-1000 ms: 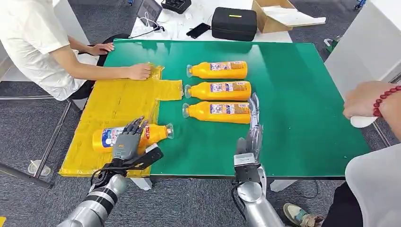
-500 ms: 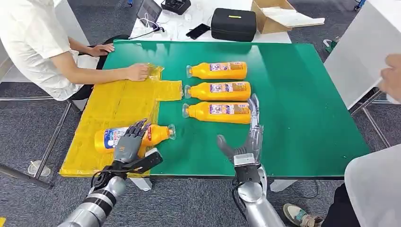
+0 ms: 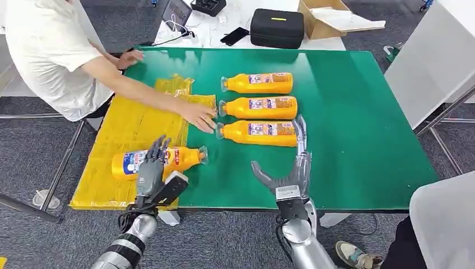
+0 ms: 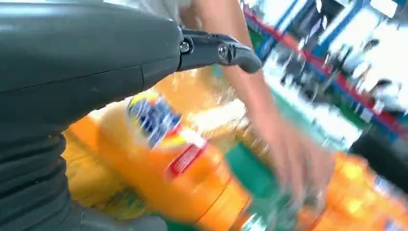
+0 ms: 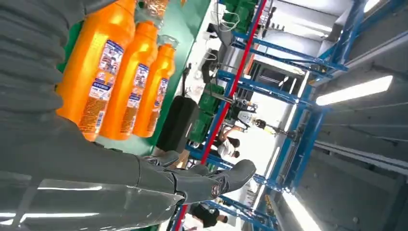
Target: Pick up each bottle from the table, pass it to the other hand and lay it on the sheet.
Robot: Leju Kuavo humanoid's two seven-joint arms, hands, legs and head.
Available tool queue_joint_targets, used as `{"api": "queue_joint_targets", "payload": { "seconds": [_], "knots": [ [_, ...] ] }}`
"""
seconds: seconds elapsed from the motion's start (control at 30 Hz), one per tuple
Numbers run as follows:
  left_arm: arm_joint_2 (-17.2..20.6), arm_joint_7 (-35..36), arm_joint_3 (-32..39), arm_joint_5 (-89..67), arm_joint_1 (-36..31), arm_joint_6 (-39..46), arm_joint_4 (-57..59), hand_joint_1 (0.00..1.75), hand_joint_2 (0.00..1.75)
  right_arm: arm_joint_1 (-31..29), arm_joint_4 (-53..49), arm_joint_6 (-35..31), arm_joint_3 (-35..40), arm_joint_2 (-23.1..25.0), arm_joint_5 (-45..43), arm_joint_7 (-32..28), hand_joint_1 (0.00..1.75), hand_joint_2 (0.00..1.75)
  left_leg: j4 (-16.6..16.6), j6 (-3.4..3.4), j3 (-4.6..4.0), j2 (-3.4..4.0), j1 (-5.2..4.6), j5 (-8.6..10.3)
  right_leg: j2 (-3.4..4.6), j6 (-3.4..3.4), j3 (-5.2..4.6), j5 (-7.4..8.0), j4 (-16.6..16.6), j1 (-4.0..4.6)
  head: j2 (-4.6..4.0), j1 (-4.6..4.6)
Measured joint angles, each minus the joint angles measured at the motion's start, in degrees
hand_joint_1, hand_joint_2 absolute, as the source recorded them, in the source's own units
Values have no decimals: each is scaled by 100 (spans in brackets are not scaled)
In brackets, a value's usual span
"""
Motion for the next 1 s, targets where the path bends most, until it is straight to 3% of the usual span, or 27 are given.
{"api": "queue_joint_targets", "payload": {
  "seconds": [0.2,0.37,0.47,0.67,1.0],
  "knots": [
    [-57,-4,-354,783,399,602,-1221,0,175,26,127,-72,-9,-15,762,75,0,175,0,0,-2,2,0,-3,1,0,-1,0,-1,0,0,0],
    [-92,48,-660,1398,809,284,-2200,0,175,-247,1000,44,-77,-276,2862,1131,0,175,0,0,-2,-2,-1,-3,0,0,0,0,-3,-1,0,2],
    [-291,670,-782,2524,1081,-392,-2538,0,175,-442,1553,-83,-260,-579,3475,1787,0,175,1,4,-4,-11,-6,0,-7,3,4,0,-5,-7,2,2],
    [-381,1012,-1300,3536,1375,-239,-2571,0,175,-680,2377,-68,-736,-1036,3788,2207,0,175,2,10,-7,-9,-14,-5,-9,6,2,2,-5,-13,0,4],
    [-413,1132,-1596,3915,1334,151,-2573,0,175,-878,3115,203,-968,-1152,3875,2348,0,175,2,9,-7,-4,-2,-6,-8,4,0,0,-5,-1,0,0]
  ]
}}
